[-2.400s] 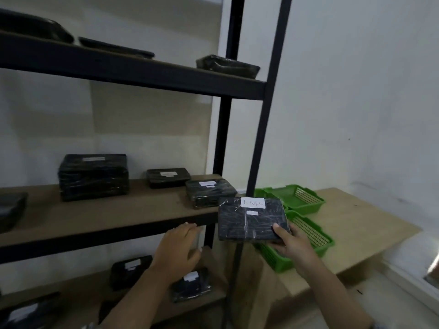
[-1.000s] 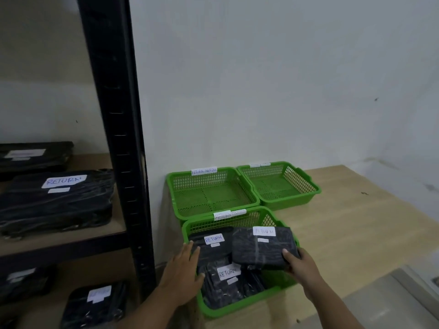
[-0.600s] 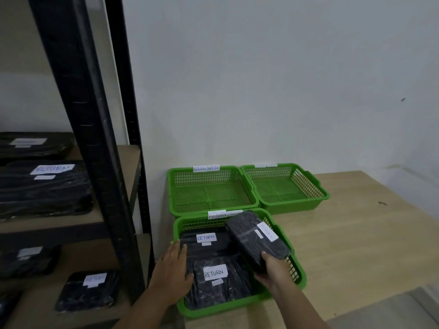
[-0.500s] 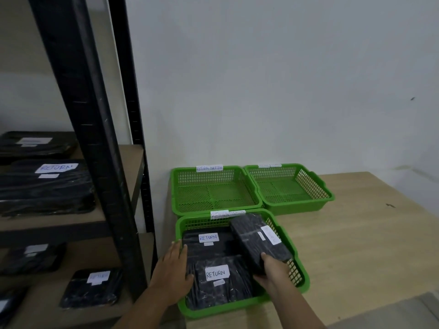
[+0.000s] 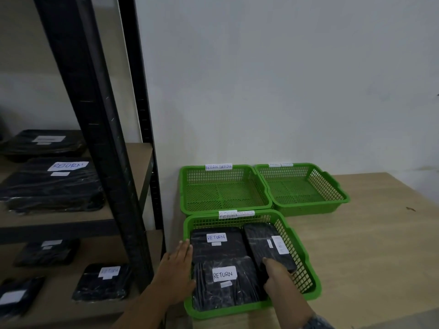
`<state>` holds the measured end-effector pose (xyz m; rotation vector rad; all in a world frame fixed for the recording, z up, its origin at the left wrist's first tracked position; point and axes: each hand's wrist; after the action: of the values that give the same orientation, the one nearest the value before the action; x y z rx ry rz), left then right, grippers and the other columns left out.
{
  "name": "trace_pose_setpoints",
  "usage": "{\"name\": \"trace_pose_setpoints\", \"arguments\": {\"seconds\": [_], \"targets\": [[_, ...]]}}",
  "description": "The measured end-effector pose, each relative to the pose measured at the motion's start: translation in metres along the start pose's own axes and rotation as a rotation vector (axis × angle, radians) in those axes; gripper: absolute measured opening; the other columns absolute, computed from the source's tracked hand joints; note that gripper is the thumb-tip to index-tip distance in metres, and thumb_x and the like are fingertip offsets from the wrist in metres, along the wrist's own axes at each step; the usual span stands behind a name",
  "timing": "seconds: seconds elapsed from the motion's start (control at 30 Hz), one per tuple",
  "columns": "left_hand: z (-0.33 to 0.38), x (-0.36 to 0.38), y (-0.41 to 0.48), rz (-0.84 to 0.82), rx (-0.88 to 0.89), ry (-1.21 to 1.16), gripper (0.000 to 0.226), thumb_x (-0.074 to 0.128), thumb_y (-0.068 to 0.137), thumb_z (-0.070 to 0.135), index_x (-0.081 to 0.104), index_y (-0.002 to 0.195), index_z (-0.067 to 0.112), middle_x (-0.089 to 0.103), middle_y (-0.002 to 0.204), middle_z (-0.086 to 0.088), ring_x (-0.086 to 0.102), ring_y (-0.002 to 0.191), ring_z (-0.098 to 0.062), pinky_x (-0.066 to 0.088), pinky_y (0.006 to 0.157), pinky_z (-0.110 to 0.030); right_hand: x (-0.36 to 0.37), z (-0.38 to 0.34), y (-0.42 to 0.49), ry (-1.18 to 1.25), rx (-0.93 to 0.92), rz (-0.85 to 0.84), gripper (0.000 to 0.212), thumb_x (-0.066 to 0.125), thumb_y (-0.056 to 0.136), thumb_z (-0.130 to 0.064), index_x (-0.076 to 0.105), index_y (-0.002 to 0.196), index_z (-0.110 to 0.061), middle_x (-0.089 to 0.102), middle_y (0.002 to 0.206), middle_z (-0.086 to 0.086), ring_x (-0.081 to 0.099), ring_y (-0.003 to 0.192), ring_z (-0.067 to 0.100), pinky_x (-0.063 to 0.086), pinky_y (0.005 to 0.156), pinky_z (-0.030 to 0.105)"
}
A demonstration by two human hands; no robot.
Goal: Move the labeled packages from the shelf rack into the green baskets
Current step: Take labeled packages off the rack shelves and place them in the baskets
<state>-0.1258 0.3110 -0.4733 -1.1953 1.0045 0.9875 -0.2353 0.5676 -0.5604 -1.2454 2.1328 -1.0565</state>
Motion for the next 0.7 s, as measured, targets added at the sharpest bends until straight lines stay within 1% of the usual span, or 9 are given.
{"name": "trace_pose_setpoints", "arguments": {"seconds": [0.03,0.1,0.2,0.27,0.33,0.43,0.5,0.6,0.7], "targets": [[0.0,0.0,0.0,0.003,-0.005,-0.005,0.085,0.043,0.09,0.045,-0.009,0.146,0.008,-0.016,0.154,-0.01,-0.012,0.141,-0.023,0.006,0.115,-0.045,0.003,-0.006,-0.029,0.013,-0.016,-0.042,0.055,0.059,0.086,-0.015,0.037,0.134,-0.001,0.047,0.135,0.02,0.05,0.119,0.039,0.045,0.097,0.054],[0.003,-0.001,0.0,0.018,-0.016,-0.006,0.084,0.043,0.091,0.046,-0.008,0.146,0.009,-0.014,0.155,-0.01,-0.012,0.141,-0.023,0.006,0.115,-0.044,-0.001,-0.011,-0.065,0.003,-0.018,-0.032,0.033,0.057,0.088,-0.009,0.051,0.118,0.004,0.056,0.121,0.022,0.056,0.106,0.037,0.05,0.088,0.049],[0.007,-0.004,-0.003,0.053,-0.033,-0.015,0.082,0.041,0.092,0.046,-0.008,0.146,0.009,-0.012,0.155,-0.01,-0.011,0.141,-0.024,0.006,0.114,-0.043,-0.007,-0.013,-0.089,-0.008,-0.085,-0.009,0.035,0.056,0.085,-0.002,0.052,0.119,0.008,0.059,0.115,0.022,0.058,0.096,0.036,0.051,0.07,0.039],[0.011,-0.006,-0.006,0.086,-0.042,-0.034,0.081,0.04,0.092,0.045,-0.008,0.146,0.009,-0.01,0.156,-0.01,-0.011,0.141,-0.024,0.006,0.114,-0.043,-0.007,-0.014,-0.108,-0.058,-0.17,0.049,0.045,0.056,0.083,0.001,0.045,0.126,0.008,0.056,0.115,0.019,0.057,0.1,0.037,0.052,0.077,0.041],[0.015,-0.008,-0.009,0.131,-0.044,-0.067,0.079,0.04,0.093,0.043,-0.007,0.147,0.01,-0.009,0.156,-0.009,-0.01,0.141,-0.023,0.005,0.113,-0.042,-0.004,-0.011,-0.128,-0.21,-0.281,0.103,0.057,0.06,0.081,-0.003,0.037,0.133,0.005,0.05,0.126,0.019,0.053,0.11,0.04,0.048,0.088,0.041],[0.024,-0.017,-0.017,0.235,-0.013,-0.11,0.075,0.04,0.093,0.041,-0.003,0.147,0.012,-0.003,0.156,-0.007,-0.005,0.142,-0.022,0.005,0.113,-0.039,0.002,-0.002,-0.157,-0.436,-0.479,-0.056,0.067,0.061,0.087,-0.011,0.027,0.144,-0.005,0.032,0.147,0.018,0.044,0.124,0.036,0.042,0.093,0.036],[0.028,-0.024,-0.024,0.325,0.027,-0.137,0.073,0.041,0.092,0.039,0.002,0.148,0.013,0.005,0.156,-0.007,0.001,0.142,-0.021,0.007,0.113,-0.038,0.01,0.007,-0.17,-0.599,-0.612,-0.148,0.064,0.058,0.091,-0.019,0.026,0.145,-0.013,0.023,0.151,0.012,0.041,0.129,0.032,0.039,0.097,0.036],[0.024,-0.037,-0.04,0.468,0.115,-0.152,0.069,0.04,0.088,0.037,0.013,0.148,0.014,0.016,0.154,-0.005,0.01,0.141,-0.021,0.011,0.113,-0.036,0.023,0.02,-0.197,-0.769,-0.851,-0.208,0.062,0.055,0.092,-0.028,0.025,0.145,-0.018,0.021,0.152,0.007,0.036,0.134,0.026,0.037,0.103,0.036],[0.008,-0.055,-0.06,0.639,0.203,-0.133,0.064,0.041,0.084,0.034,0.029,0.143,0.015,0.035,0.147,-0.004,0.024,0.138,-0.021,0.023,0.11,-0.039,0.038,0.034,-0.227,-0.874,-1.115,-0.226,0.061,0.054,0.092,-0.029,0.026,0.145,-0.016,0.026,0.149,0.004,0.033,0.135,0.022,0.035,0.106,0.03]]}}
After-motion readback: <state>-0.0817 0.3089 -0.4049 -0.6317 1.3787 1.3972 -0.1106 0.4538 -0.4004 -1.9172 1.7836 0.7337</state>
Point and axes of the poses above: each hand's wrist, its own y-axis towards the middle knuckle, its own x-axis out of the palm, z = x × y
